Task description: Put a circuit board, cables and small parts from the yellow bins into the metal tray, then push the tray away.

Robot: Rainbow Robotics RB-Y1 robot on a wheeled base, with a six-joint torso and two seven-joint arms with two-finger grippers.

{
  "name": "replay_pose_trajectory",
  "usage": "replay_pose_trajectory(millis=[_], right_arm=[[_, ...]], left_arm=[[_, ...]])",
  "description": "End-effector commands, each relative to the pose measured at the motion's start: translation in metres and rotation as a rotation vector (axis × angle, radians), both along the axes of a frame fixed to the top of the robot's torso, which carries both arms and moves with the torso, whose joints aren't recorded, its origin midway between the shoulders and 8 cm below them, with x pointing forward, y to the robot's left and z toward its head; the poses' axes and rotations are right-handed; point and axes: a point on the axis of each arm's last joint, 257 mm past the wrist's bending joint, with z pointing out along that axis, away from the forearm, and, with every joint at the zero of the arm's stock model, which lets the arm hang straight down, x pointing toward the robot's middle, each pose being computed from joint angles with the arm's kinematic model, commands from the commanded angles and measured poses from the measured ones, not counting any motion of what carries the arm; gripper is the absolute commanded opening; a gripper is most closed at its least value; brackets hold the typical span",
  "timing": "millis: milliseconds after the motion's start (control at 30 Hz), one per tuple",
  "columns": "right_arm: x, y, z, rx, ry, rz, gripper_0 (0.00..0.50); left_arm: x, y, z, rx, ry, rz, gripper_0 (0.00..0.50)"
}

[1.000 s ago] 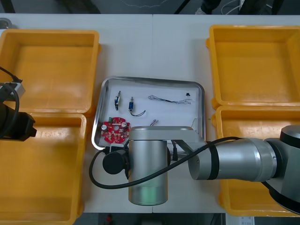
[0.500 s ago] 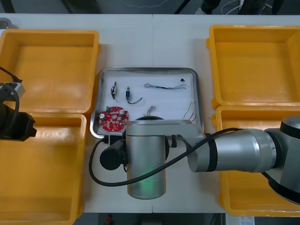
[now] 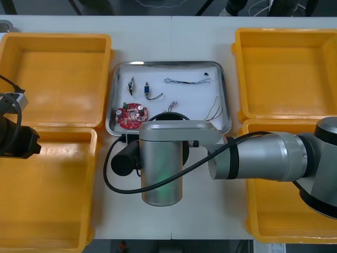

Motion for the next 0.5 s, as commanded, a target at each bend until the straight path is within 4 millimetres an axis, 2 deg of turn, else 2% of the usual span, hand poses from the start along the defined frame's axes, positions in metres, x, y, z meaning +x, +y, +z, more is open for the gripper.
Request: replay_pose_trajectory(millis=[33, 500], right_arm=[[0.026, 0.004, 0.031, -0.031, -0.085, 0.034, 0.000], [0.068, 0.004, 0.059, -0.028, -0.139, 0.025, 0.000]], left_arm=[[-0.003, 0.018, 0.011, 0.038, -0.013, 0.014, 0.500], [-0.003, 0.018, 0.011, 0.038, -0.013, 0.014, 0.500]])
